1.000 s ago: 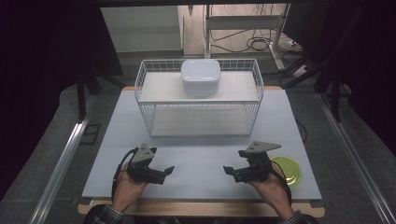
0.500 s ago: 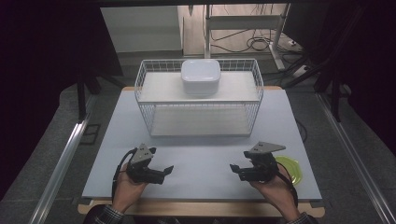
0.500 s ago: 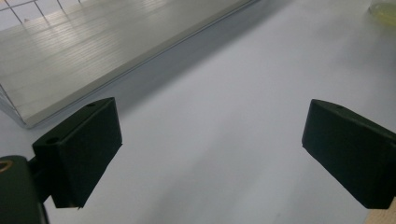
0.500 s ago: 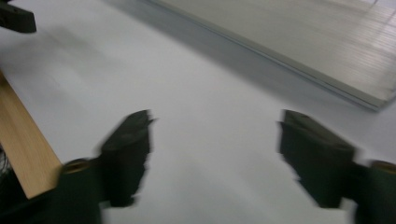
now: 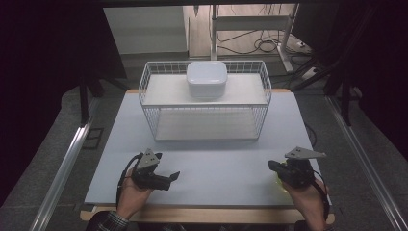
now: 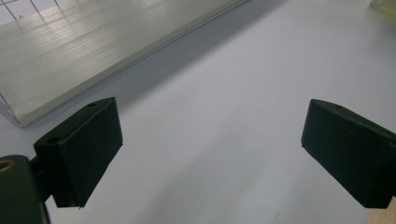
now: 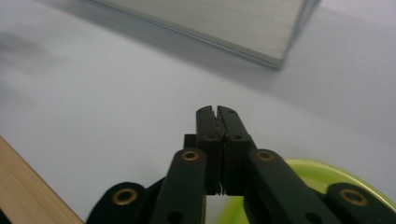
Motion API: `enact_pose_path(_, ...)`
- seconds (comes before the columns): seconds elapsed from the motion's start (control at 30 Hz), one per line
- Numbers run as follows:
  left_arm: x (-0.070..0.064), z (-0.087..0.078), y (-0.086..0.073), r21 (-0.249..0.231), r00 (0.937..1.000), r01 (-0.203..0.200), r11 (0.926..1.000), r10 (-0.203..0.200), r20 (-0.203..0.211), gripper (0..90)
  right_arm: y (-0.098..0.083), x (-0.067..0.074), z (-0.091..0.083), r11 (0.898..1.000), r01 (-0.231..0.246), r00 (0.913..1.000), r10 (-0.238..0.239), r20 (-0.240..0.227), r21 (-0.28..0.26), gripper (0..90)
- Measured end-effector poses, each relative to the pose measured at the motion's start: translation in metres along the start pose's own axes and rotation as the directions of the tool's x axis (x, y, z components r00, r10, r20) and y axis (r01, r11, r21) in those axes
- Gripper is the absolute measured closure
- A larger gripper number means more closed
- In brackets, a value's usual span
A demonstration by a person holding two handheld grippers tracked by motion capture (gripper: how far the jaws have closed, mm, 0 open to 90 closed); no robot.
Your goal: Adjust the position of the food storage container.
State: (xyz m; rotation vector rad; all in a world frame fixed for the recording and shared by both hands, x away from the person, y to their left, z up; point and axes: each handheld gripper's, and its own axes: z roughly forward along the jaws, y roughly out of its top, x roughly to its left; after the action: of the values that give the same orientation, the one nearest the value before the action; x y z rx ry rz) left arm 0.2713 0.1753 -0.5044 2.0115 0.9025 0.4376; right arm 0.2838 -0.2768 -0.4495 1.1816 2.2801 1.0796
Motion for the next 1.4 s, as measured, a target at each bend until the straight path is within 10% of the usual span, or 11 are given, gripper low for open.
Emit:
enact_pose_path(0.23,-0.002,0.001,0.001,0.004,1.0000,-0.006,1.0000,0.006,-0.001,5.1,-0.017,-0.025,-0.025,0.995,-0.096,0.9894,0.100,0.106,-0.042,89.2)
enact_pose_path(0.77,-0.004,0.004,0.001,0.013,0.9999,-0.008,0.9999,0.008,0.009,5.3,-0.067,-0.070,-0.056,0.968,-0.247,0.9286,0.249,0.276,-0.040,89.2)
enact_pose_path(1.4,-0.008,0.008,0.002,0.028,0.9996,-0.020,0.9994,0.019,0.019,5.3,-0.085,-0.063,-0.033,0.957,-0.271,0.9517,0.252,0.176,0.098,89.2)
